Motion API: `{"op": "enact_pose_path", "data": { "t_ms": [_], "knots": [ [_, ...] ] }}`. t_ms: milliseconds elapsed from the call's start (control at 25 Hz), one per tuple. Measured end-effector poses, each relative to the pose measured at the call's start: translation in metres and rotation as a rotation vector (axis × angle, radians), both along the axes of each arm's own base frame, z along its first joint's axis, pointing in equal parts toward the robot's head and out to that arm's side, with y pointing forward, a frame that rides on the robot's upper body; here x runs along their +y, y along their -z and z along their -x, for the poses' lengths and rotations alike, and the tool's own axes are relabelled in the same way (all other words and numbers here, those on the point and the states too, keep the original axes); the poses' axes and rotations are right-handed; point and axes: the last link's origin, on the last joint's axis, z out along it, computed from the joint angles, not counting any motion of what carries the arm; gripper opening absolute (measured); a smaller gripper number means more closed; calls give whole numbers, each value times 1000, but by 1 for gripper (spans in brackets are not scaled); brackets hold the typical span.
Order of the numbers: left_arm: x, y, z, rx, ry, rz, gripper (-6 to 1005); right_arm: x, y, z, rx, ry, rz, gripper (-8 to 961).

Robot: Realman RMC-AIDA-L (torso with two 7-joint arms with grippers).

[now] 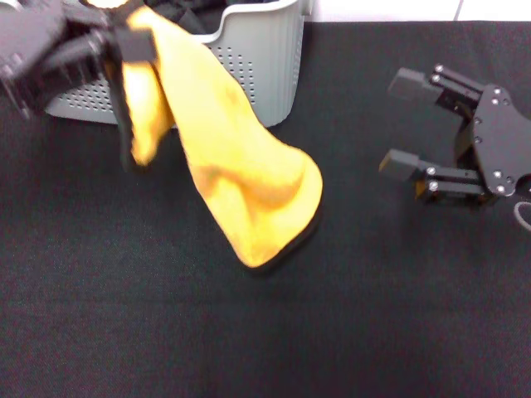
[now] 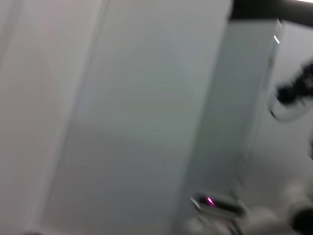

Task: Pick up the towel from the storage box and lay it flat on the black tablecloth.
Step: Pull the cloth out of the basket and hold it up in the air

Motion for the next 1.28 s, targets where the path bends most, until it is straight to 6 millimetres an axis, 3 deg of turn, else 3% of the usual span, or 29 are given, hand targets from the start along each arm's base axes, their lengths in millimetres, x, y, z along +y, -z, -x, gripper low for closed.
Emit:
{"op": "enact_pose_path", "data": {
  "t_ms": [280,520,600,720,1000,1280],
  "knots": [
    [2,22,-26,144,181,122,32,-1,10,-2,-141,-22,151,817],
    [13,12,-27,5,83,29,32,-6,19,2,-122,-32,154,762],
    [20,8,-21,-134,-23,-35,32,-7,22,3,-108,-29,140,747],
    [21,13,-14,-210,-92,-79,32,-6,29,6,-93,-22,78,744],
    [22,54,2,-248,-222,-140,31,-7,40,28,-42,-129,-109,736],
    [26,67,6,-273,-225,-181,31,1,62,44,-116,-183,-410,728]
  ]
}}
